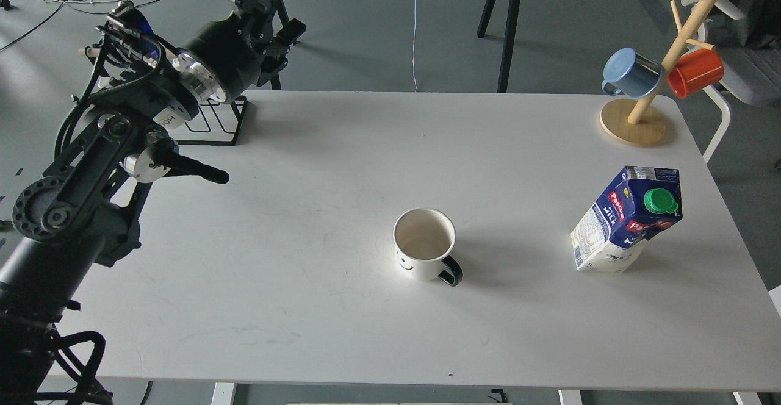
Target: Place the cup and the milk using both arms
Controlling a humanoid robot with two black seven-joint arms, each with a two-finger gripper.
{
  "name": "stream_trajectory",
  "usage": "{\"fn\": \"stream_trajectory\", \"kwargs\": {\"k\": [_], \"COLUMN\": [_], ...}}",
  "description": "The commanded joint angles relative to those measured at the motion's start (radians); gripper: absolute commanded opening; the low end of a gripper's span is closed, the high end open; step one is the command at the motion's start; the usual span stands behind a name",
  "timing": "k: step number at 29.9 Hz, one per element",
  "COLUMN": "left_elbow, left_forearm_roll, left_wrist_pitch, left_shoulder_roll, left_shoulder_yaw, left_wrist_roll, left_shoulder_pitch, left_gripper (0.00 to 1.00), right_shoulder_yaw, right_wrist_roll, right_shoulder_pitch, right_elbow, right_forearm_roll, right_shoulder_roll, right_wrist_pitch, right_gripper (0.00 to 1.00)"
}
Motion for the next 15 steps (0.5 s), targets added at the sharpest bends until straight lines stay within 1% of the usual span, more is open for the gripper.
{"fn": "stream_trajectory", "kwargs": {"k": [1,5,9,13,15], "left_elbow": [-0.007,-0.016,-0.017,-0.017,-0.019], "left_forearm_roll": [0.000,0.000,0.000,0.000,0.000], "left_wrist_pitch": [0.002,0.004,0.024,0.024,0.024], "left_shoulder_roll": [0.002,0.002,0.002,0.004,0.005], "left_shoulder_yaw": [0.000,0.000,0.000,0.000,0.000], "left_wrist_roll": [0.000,0.000,0.000,0.001,0.002], "left_shoulder_pitch": [-0.001,-0.001,-0.001,-0.001,-0.004], "left_gripper": [1.00,1.00,1.00,1.00,1.00], "right_shoulder_yaw": [0.097,0.126,0.146,0.186,0.209], "right_wrist_roll": [0.000,0.000,0.000,0.000,0.000], "right_shoulder_pitch": [0.007,0.008,0.010,0.010,0.036], "right_elbow": [-0.063,-0.090,-0.087,-0.103,-0.103], "right_forearm_roll": [0.000,-0.003,-0.010,-0.013,-0.018], "right_shoulder_roll": [0.047,0.092,0.096,0.101,0.139], "right_wrist_pitch": [0.000,0.000,0.000,0.000,0.000], "right_gripper": [0.99,0.99,0.99,0.99,0.99]}}
